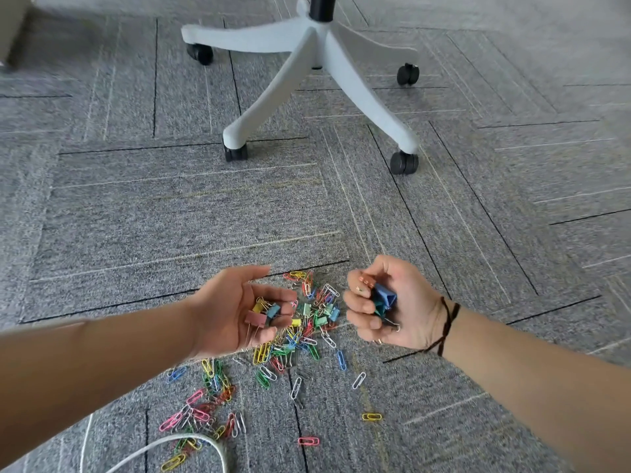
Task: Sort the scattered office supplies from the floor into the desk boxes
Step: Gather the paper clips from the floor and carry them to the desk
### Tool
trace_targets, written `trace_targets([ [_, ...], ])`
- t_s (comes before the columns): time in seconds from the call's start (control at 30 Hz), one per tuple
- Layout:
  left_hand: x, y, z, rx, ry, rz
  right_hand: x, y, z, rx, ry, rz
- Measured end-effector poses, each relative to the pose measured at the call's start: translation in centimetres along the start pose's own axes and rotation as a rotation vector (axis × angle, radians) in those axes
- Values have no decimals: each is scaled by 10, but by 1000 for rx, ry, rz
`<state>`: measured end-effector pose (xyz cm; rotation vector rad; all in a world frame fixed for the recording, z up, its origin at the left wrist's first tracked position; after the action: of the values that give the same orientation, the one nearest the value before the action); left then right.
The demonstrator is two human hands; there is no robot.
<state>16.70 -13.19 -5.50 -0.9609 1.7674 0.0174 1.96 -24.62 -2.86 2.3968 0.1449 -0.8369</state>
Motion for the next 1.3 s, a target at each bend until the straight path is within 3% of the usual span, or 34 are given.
trace_targets([
  [0.23, -2, 1, -13, -31, 11, -6, 8, 7, -50, 143, 115, 54],
  [0.4, -4, 6, -11, -47, -4, 11, 14, 8, -60, 306, -21, 70],
  [0.53, -8, 2, -9, -74, -24, -4, 20, 14, -61, 250, -132, 106],
  [0.87, -12, -7, -18, -211, -64, -85, 32, 24, -84, -205, -319, 331],
  [0.97, -10, -11, -18, -230, -56, -123, 44, 18, -85, -145, -440, 309],
  [1.1, -18, -21, -20, -261, -88, -166, 46, 27, -96, -450, -521, 463],
  [1.3, -22, -20, -9, -291, -147, -136, 41, 25, -121, -997, -439, 745],
])
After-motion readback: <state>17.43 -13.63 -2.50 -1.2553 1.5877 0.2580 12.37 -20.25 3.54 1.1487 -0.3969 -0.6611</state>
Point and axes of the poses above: each hand's wrist, its own x-axis towards the middle knuckle, its own z-axis out of the back of the hand, y = z × x, the point moved 7 cm from there along x, towards the middle knuckle, and after that the axes turned 4 degrees about x, right-handed, at the moved point
